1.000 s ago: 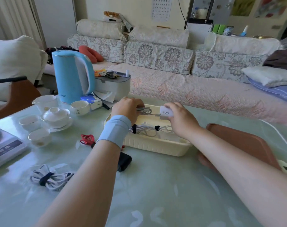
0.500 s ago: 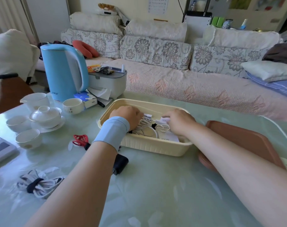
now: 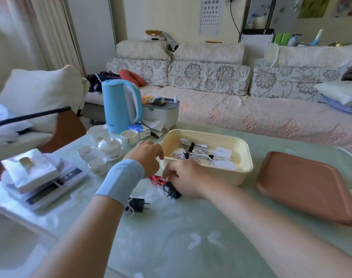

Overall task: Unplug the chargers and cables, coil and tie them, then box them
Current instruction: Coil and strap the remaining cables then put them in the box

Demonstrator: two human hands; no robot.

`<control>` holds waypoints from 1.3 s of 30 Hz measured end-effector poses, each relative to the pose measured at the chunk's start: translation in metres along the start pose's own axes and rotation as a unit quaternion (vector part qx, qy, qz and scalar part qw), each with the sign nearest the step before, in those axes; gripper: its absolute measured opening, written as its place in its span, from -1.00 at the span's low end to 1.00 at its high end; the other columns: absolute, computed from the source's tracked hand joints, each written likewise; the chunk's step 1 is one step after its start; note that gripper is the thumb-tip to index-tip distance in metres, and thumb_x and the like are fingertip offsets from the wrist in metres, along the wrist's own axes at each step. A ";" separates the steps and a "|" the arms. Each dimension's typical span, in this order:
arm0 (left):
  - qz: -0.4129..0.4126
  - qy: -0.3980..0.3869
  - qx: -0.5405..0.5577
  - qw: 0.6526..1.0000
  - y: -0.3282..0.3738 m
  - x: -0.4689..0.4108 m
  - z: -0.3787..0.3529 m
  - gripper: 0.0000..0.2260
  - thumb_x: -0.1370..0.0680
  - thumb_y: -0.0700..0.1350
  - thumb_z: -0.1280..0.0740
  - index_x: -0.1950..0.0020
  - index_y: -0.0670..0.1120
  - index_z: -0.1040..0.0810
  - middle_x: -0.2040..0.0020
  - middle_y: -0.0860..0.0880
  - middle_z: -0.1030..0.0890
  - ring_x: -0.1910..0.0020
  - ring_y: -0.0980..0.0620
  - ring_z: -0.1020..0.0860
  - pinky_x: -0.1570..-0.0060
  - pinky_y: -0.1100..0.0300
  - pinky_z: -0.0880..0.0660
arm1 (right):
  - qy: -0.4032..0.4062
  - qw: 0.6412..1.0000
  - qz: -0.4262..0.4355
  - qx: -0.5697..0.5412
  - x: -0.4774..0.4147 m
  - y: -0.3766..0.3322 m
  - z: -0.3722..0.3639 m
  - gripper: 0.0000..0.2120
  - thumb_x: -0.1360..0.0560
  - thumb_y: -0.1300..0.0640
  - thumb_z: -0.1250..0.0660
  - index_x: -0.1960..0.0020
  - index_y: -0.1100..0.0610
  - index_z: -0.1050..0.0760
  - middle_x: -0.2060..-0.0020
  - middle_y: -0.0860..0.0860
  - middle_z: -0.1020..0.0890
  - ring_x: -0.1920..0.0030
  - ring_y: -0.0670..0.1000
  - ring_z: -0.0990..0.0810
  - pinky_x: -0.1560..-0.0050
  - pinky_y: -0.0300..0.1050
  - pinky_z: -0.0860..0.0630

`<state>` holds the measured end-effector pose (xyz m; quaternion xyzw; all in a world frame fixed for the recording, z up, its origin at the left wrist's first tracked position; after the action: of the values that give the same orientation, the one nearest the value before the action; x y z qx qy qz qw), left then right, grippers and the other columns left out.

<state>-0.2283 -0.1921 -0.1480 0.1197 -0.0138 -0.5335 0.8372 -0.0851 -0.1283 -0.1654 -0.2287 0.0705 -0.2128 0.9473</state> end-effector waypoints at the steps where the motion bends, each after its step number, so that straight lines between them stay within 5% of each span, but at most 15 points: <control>1: 0.018 -0.034 -0.005 0.999 -0.010 0.013 0.002 -0.68 -0.48 -0.30 -0.18 -0.02 0.12 -0.48 -0.14 0.03 -0.47 -0.24 0.01 -0.39 -0.24 0.13 -0.39 | -0.035 0.999 0.001 0.023 0.003 -0.010 -0.011 -0.69 -0.56 0.13 -0.16 -0.18 -0.12 -0.57 -0.18 -0.02 -0.61 -0.16 0.06 -0.56 -0.17 -0.07 -0.51; 5: 0.099 -0.166 -0.064 0.979 -0.051 0.065 -0.001 -0.49 -0.52 -0.32 -0.10 -0.36 0.13 -0.41 -0.38 0.02 -0.38 -0.35 -0.01 -0.35 -0.29 0.17 -0.34 | -0.085 0.994 0.019 0.066 0.007 -0.044 -0.050 -0.52 -0.55 -0.03 -0.25 -0.46 -0.06 -0.34 -0.42 0.01 -0.43 -0.38 0.09 -0.43 -0.31 -0.01 -0.42; 9: 0.129 -0.271 -0.083 0.950 -0.078 0.094 -0.014 -0.41 -0.50 -0.16 -0.31 -0.49 0.17 -0.24 -0.46 0.03 -0.25 -0.39 -0.05 -0.34 -0.32 0.14 -0.35 | -0.103 0.990 0.022 0.092 0.007 -0.064 -0.078 -0.48 -0.48 0.01 -0.34 -0.42 0.00 -0.33 -0.32 0.07 -0.46 -0.33 0.15 -0.42 -0.23 0.01 -0.43; 13: 0.107 -0.221 -0.074 0.967 -0.074 0.095 -0.010 -0.53 -0.41 0.00 -0.49 -0.30 0.14 -0.49 -0.28 0.04 -0.44 -0.21 -0.02 -0.49 -0.16 0.17 -0.43 | -0.074 0.989 0.022 0.127 0.003 -0.063 -0.077 -0.70 -0.51 0.14 -0.28 -0.24 0.03 -0.44 -0.19 0.07 -0.51 -0.25 0.16 -0.48 -0.12 0.01 -0.44; 18: 0.071 -0.140 0.018 0.987 -0.056 0.077 -0.007 -0.71 -0.46 0.08 -0.44 -0.12 -0.01 -0.57 -0.01 0.02 -0.58 0.05 0.01 -0.50 -0.01 0.19 -0.43 | 0.031 0.999 0.003 0.036 -0.001 -0.034 -0.045 -0.61 -0.51 0.17 -0.28 -0.33 -0.02 -0.47 -0.17 0.03 -0.38 -0.18 0.16 -0.49 -0.20 0.05 -0.47; 28: -0.025 0.094 0.150 0.984 0.029 -0.009 -0.005 -0.79 -0.49 -0.16 -0.39 -0.09 0.04 -0.55 -0.06 0.04 -0.56 -0.01 -0.01 -0.54 -0.06 0.13 -0.51 | 0.212 0.974 -0.062 0.044 0.008 0.057 0.049 -0.61 -0.56 0.16 -0.30 -0.37 -0.05 -0.40 -0.33 -0.04 -0.46 -0.25 0.09 -0.51 -0.15 -0.02 -0.47; 33: -0.013 0.168 0.144 0.975 0.057 -0.059 -0.018 -0.69 -0.47 -0.39 -0.26 0.14 -0.01 -0.67 0.05 -0.01 -0.53 0.04 -0.06 -0.55 0.10 0.21 -0.47 | 0.261 0.962 -0.075 0.008 0.002 0.103 0.062 -0.74 -0.52 0.23 -0.37 -0.15 -0.01 -0.49 -0.11 0.00 -0.60 -0.09 0.05 -0.56 0.00 -0.12 -0.43; 39: 0.008 0.097 0.140 0.985 0.071 -0.093 -0.050 -0.67 -0.55 -0.16 -0.12 -0.23 0.08 -0.53 -0.24 -0.01 -0.52 -0.24 -0.07 -0.44 -0.22 -0.04 -0.43 | 0.306 0.944 -0.076 -0.096 -0.021 0.132 0.060 -0.77 -0.53 0.30 -0.34 -0.01 -0.04 -0.49 0.05 -0.09 -0.62 0.08 0.02 -0.63 0.16 -0.21 -0.46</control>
<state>-0.1972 -0.0709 -0.1715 0.2871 -0.0079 -0.5050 0.8139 -0.0410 0.0118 -0.1724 -0.2472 0.3599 -0.3362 0.8345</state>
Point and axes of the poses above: each hand's wrist, its own x-axis away from the middle knuckle, its own z-axis out of the back of the hand, y = z × x, the point moved 2 cm from there along -x, towards the middle knuckle
